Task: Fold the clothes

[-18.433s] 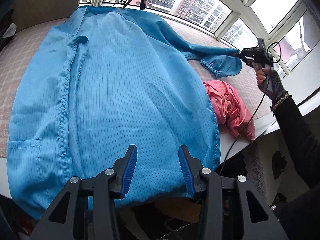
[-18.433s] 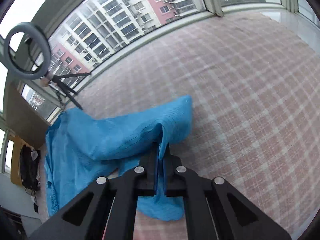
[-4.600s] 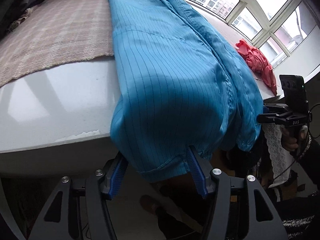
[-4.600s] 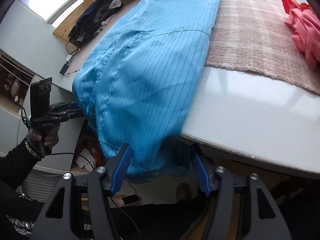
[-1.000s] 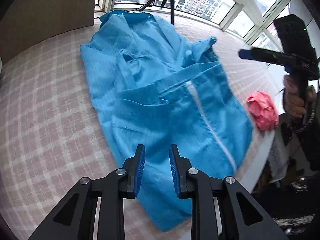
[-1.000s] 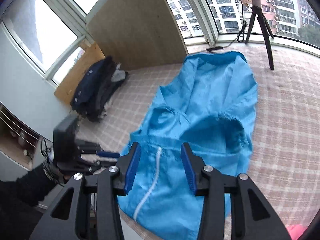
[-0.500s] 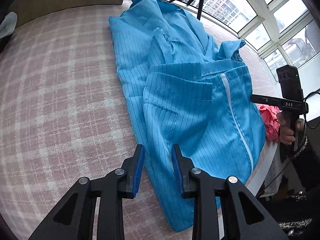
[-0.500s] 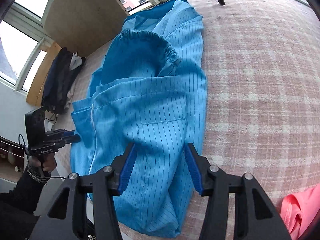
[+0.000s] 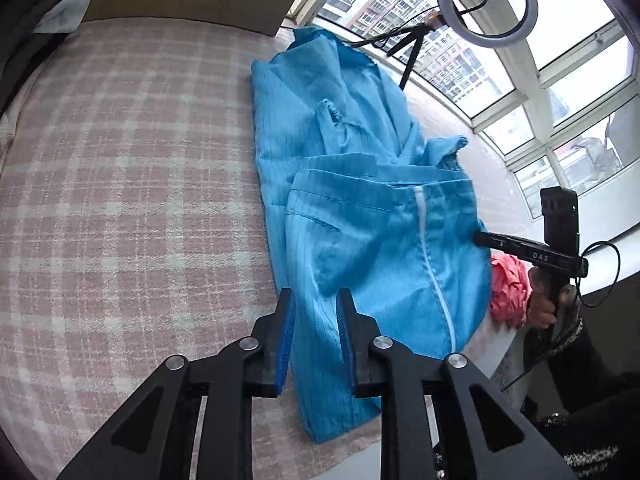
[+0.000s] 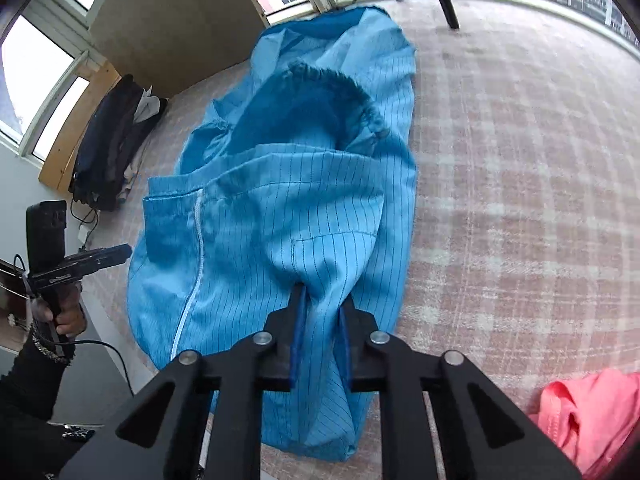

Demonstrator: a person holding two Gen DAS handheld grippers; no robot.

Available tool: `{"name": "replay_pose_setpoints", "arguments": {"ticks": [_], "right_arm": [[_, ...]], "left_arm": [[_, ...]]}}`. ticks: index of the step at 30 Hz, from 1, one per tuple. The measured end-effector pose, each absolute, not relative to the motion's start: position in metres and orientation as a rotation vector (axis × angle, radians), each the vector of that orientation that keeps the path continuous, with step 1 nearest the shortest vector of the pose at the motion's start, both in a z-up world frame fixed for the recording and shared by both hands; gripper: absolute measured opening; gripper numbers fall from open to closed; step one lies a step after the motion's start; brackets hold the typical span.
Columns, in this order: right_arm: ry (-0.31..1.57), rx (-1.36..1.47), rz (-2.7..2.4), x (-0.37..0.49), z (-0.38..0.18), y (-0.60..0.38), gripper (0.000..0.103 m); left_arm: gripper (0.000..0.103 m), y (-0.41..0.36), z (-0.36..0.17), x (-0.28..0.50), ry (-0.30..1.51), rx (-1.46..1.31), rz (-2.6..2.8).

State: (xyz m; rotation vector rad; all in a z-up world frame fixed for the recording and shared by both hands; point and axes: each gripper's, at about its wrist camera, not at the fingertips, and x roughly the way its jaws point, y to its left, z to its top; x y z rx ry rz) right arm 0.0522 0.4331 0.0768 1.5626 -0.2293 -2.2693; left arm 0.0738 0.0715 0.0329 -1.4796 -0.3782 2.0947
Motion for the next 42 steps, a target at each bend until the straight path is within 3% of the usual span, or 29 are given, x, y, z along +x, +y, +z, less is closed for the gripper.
{"name": "replay_pose_setpoints", "arguments": {"ticks": [4,9,13,15,19,23,25,26,28,29,34,38,40,41,42], "right_arm": [[-0.036,1.459,-2.286,0.066,0.107,0.397,0.019],[0.130,1.478,-2.238,0.074,0.101,0.355,0.023],[-0.089,1.559,-2.326,0.079,0.107,0.404,0.028],[-0.190,1.588,-2.428,0.086,0.113,0.438,0.041],[-0.366,1.644,-2.393,0.118,0.101,0.481,0.043],[-0.355,1.603,-2.292,0.135,0.075,0.460,0.054],[-0.332,1.628,-2.263,0.132,0.057,0.444,0.054],[-0.332,1.638,-2.245,0.130,0.049,0.438,0.053],[-0.342,1.670,-2.212,0.127,0.040,0.430,0.029],[-0.350,1.685,-2.198,0.127,0.037,0.427,0.009],[-0.410,1.727,-2.198,0.132,0.035,0.435,0.009],[-0.337,1.739,-2.235,0.130,0.050,0.433,0.026],[-0.332,1.659,-2.283,0.126,0.071,0.436,0.039],[-0.336,1.606,-2.294,0.122,0.082,0.438,0.055],[-0.341,1.563,-2.307,0.116,0.089,0.440,0.064]], "left_arm": [[0.024,0.083,0.021,0.105,-0.281,-1.552,2.021],[0.024,0.107,0.006,0.131,-0.244,-1.577,1.978],[0.024,0.102,0.005,0.139,-0.288,-1.564,1.983],[0.023,0.100,0.004,0.139,-0.291,-1.564,1.987],[0.029,0.101,-0.001,0.137,-0.263,-1.575,1.999],[0.030,0.107,-0.009,0.134,-0.264,-1.591,1.984],[0.017,0.111,-0.011,0.132,-0.253,-1.596,1.988],[0.014,0.112,-0.010,0.132,-0.248,-1.598,1.993],[0.005,0.109,-0.001,0.131,-0.290,-1.580,1.993],[0.004,0.108,0.005,0.132,-0.302,-1.565,2.001],[0.011,0.108,-0.007,0.136,-0.173,-1.649,2.013],[0.016,0.096,0.008,0.132,-0.188,-1.611,2.095],[0.014,0.093,0.023,0.128,-0.147,-1.559,2.150],[0.014,0.094,0.032,0.125,-0.124,-1.533,2.158],[0.014,0.098,0.041,0.122,-0.105,-1.497,2.167]]}}
